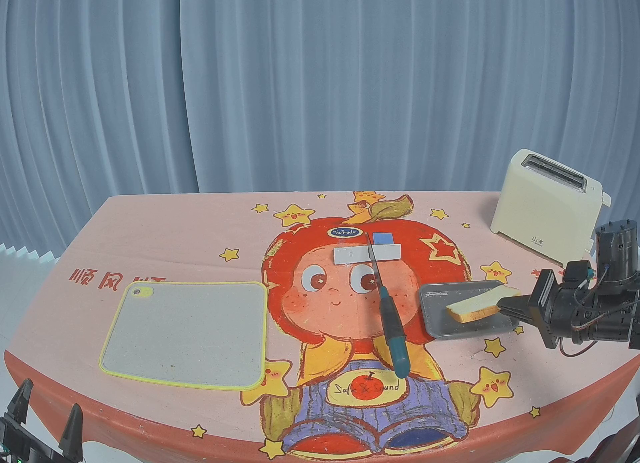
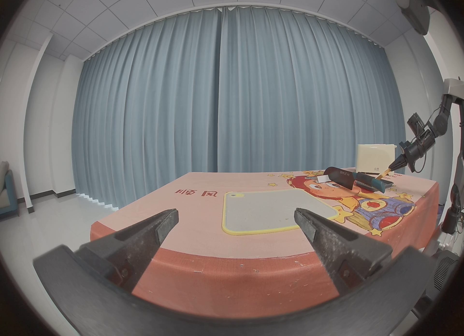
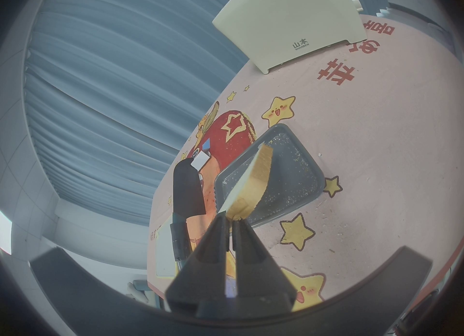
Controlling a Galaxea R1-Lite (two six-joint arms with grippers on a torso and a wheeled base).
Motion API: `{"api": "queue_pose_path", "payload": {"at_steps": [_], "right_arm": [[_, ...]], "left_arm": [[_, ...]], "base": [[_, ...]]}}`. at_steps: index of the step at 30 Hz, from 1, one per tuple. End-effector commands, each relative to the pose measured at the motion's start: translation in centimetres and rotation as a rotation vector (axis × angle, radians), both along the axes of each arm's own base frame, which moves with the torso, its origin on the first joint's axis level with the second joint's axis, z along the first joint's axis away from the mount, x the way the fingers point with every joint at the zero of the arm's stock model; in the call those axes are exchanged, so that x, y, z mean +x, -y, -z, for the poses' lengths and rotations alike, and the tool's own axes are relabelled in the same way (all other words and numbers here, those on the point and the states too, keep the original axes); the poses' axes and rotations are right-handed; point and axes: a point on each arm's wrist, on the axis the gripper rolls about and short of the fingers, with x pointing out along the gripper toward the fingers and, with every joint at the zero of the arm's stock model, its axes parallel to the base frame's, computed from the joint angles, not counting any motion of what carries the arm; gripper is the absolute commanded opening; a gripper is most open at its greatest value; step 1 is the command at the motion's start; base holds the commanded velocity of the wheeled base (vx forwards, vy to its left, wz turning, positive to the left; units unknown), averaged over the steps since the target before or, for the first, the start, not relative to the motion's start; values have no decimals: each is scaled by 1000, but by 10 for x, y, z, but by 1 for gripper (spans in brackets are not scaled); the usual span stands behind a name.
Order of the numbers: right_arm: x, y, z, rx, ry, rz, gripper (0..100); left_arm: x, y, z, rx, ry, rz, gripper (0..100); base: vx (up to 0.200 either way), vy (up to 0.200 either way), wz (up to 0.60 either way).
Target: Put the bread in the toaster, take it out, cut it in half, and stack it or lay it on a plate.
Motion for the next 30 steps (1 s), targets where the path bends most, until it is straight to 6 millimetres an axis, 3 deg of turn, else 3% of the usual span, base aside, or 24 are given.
{"api": "queue_pose_path", "payload": {"at_steps": [1, 18, 30], "right_arm": [[-4, 1, -3, -16, 24, -15, 0], [-29, 14, -14, -139, 181, -105, 0], [-38, 18, -2, -311, 230, -222, 0]], "left_arm": [[1, 0, 5, 0, -19, 0, 100], [1, 0, 5, 0, -19, -1, 100], [1, 0, 5, 0, -19, -1, 100]], "base": [[0, 0, 0], [0, 0, 0], [0, 0, 0]]}}
